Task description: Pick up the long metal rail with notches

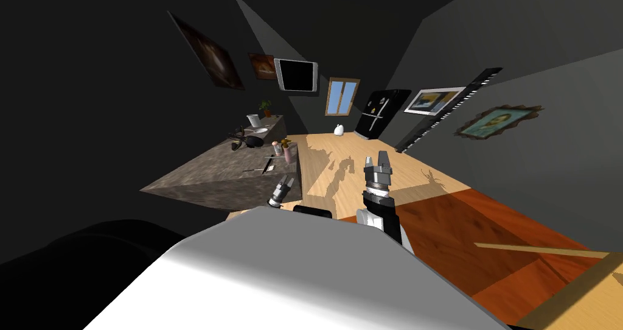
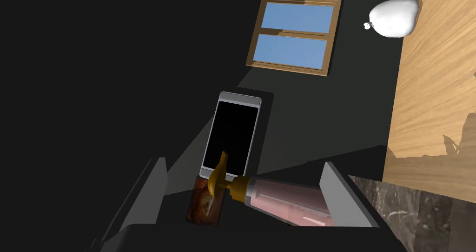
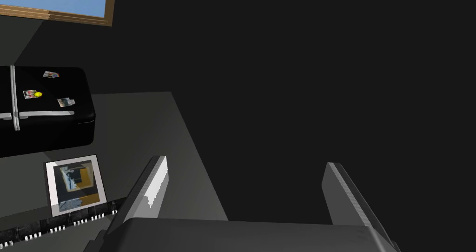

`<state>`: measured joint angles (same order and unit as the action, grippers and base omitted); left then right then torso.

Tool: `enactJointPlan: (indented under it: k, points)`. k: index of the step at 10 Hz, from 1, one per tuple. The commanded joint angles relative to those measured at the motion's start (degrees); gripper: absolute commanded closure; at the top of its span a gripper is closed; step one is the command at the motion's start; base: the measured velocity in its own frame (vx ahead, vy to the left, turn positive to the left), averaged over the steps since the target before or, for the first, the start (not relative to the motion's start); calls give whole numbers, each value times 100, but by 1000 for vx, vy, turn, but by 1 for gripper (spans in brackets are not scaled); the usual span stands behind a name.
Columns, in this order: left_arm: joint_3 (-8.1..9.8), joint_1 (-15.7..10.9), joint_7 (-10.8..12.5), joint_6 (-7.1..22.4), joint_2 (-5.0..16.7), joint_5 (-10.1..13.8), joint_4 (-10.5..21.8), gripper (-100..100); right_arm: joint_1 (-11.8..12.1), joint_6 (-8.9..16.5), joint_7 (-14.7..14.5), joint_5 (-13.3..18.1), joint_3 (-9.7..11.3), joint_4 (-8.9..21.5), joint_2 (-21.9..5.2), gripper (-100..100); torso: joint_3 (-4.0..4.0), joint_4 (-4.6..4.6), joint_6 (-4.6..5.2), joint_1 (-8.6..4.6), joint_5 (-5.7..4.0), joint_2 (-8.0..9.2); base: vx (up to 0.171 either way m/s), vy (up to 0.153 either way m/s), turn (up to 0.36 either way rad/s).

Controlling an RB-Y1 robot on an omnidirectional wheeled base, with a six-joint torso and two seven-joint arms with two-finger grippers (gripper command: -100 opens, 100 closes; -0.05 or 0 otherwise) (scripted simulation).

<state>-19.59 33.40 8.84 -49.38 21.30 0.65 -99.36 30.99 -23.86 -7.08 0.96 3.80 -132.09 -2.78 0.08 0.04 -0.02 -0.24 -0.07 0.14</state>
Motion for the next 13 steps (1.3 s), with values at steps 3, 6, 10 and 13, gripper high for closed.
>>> enactJointPlan:
  k: [3, 6, 10, 13]
  points:
    - [-521, 138, 342, -302, 427, -178, 619, -100, 0, 0, 0, 0, 0, 0, 0, 0, 1, 1, 0, -6, -1, 2, -29, -99, -123]
    - [-525, 138, 342, -302, 427, -178, 863, -100, 0, 0, 0, 0, 0, 0, 0, 0, 0, 1, 0, 8, 1, -1, -10, -49, -9]
    - [-1010, 281, 665, -624, 860, -352, 1650, -100, 0, 0, 0, 0, 0, 0, 0, 0, 2, 1, 1, -9, -2, 4, -15, -87, -114]
    - [-1468, 407, 988, -928, 1301, -529, 2220, -100, 0, 0, 0, 0, 0, 0, 0, 0, -3, 0, -1, 5, -1, -5, 3, -81, -132]
